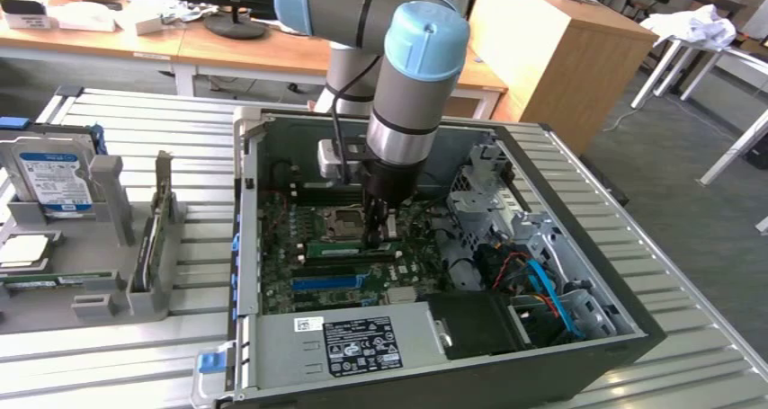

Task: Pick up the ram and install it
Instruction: 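Insert the ram into the slot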

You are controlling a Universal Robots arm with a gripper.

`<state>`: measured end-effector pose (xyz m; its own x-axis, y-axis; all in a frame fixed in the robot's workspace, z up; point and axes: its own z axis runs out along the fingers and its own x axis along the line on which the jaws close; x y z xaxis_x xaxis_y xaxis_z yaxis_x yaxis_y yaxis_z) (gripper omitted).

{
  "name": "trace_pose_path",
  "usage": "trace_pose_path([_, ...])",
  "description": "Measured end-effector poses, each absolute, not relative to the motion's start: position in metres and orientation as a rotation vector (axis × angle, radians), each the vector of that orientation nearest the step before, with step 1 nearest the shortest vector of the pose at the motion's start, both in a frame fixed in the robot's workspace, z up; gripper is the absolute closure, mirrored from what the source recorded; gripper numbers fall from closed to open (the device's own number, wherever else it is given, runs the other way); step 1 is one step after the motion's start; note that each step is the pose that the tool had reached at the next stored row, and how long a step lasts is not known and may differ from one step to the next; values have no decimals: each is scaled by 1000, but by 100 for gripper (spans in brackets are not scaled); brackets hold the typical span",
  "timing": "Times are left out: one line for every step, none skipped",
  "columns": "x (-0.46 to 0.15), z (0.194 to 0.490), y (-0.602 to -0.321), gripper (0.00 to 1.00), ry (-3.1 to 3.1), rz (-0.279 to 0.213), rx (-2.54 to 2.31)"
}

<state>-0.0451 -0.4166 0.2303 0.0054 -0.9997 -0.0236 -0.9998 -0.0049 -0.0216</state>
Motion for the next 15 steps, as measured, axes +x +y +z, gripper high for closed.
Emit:
trace_pose_path([-45,230,-417,88,2193,2,-2205])
trace_pose_path([-45,230,-417,88,2193,2,-2205])
trace_pose_path([-45,230,-417,88,2193,2,-2204])
trace_pose_path([-45,230,-417,88,2193,2,-2205])
trace_pose_path([-45,229,-417,88,2193,2,-2204])
trace_pose_path([-45,229,-416,88,2193,2,-2204])
trace_pose_path([-45,229,-416,88,2193,2,-2204])
trace_pose_path([-45,229,-416,88,2193,2,-2204])
trace_pose_path([-45,229,-416,88,2193,2,-2204])
trace_pose_path([-45,229,-416,88,2193,2,-2204])
trace_pose_path([-45,228,-416,88,2193,2,-2204])
trace_pose_path([-45,228,-416,88,2193,3,-2204])
trace_pose_path([-45,228,-416,88,2193,2,-2204])
trace_pose_path([-45,228,-416,88,2193,2,-2204])
trace_pose_path([-45,228,-416,88,2193,2,-2204])
